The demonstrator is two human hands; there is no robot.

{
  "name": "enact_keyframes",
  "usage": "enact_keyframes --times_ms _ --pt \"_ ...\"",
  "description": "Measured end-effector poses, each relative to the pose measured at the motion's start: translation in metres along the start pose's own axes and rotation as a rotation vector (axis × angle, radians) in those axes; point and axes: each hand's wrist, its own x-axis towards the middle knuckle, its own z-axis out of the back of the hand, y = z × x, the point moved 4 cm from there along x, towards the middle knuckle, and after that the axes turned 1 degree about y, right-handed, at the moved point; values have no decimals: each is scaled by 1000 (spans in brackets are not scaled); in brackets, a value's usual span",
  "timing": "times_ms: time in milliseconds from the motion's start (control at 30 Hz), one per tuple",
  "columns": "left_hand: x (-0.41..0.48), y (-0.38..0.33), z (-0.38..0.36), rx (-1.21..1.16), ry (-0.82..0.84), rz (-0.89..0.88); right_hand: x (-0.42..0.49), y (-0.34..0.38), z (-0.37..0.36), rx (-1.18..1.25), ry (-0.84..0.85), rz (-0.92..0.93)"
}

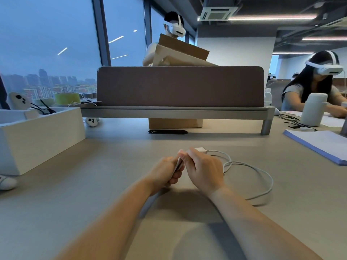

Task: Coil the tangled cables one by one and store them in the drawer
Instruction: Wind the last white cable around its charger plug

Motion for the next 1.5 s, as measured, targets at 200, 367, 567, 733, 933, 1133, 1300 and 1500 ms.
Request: enact_keyframes --times_ms 200,367,567,733,933,1133,1300,1500 --pt "0 -2 -1 33 30 -38 -1 -8 -3 36 35 -115" --pt "-6 -8 -2 78 143 -121 -1 -14 -9 179 172 -252" --pt "-5 -4 0 144 171 -83 -2 -15 -10 304 204 -294" --pt "-4 -3 -3 117 165 -73 -2 -14 -14 500 274 -380" --pt "0 -3 1 9 -48 -119 0 -13 -12 495 253 -386" --pt "6 0 20 -235 -338 -152 -4 -5 -18 410 459 -400" --pt "5 0 21 -210 -447 -277 -4 4 -25 380 514 -367" --pt "8 2 21 -324 -501 -313 -6 2 -30 403 580 -401"
